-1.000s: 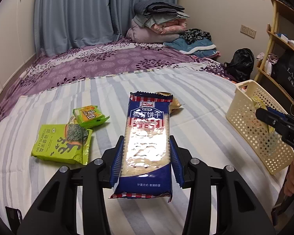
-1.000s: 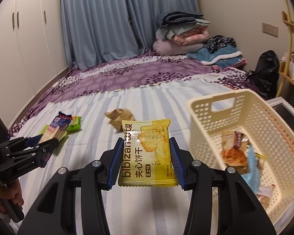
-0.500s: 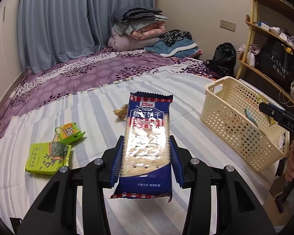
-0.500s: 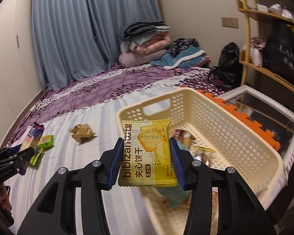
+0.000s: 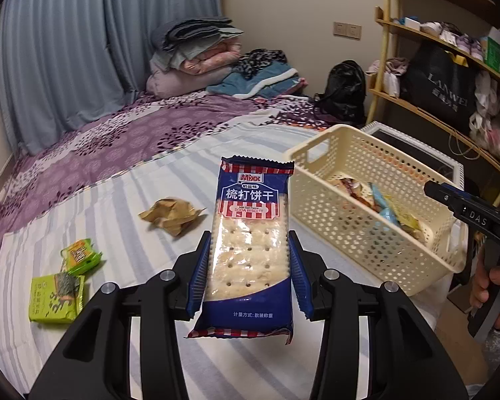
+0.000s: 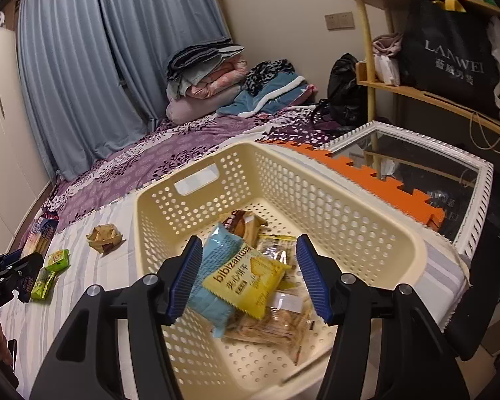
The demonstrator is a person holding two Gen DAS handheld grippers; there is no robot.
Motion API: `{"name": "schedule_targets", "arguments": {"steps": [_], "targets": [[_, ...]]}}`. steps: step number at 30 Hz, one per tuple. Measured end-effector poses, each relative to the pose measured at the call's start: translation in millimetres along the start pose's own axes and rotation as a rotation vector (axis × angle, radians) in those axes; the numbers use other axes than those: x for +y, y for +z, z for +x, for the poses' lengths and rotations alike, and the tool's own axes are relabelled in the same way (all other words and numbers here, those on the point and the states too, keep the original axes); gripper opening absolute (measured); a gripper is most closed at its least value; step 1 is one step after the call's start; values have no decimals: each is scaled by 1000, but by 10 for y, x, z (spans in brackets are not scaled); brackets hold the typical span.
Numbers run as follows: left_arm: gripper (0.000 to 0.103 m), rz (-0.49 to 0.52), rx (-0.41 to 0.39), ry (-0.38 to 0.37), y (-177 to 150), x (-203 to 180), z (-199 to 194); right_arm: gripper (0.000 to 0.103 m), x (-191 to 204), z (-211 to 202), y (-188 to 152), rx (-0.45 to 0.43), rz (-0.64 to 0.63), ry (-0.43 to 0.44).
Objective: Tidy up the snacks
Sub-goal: 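Carry the blue cracker pack into the basket and open the left gripper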
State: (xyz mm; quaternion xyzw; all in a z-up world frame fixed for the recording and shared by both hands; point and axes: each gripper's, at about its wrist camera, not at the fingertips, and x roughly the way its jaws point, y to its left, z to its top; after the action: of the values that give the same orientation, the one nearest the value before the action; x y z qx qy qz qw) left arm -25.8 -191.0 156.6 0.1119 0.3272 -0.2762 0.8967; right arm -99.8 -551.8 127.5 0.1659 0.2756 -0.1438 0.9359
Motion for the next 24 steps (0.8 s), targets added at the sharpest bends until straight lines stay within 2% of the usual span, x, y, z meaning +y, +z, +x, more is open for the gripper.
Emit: {"name": "schedule_targets", "arguments": {"steps": [10, 24], "targets": [[45, 105, -7, -99, 256, -625, 131, 60, -232, -113, -40, -26, 26, -17], [45, 219, 20, -307, 374, -1613, 288, 60, -519, -265, -51, -56, 71, -55]]}}
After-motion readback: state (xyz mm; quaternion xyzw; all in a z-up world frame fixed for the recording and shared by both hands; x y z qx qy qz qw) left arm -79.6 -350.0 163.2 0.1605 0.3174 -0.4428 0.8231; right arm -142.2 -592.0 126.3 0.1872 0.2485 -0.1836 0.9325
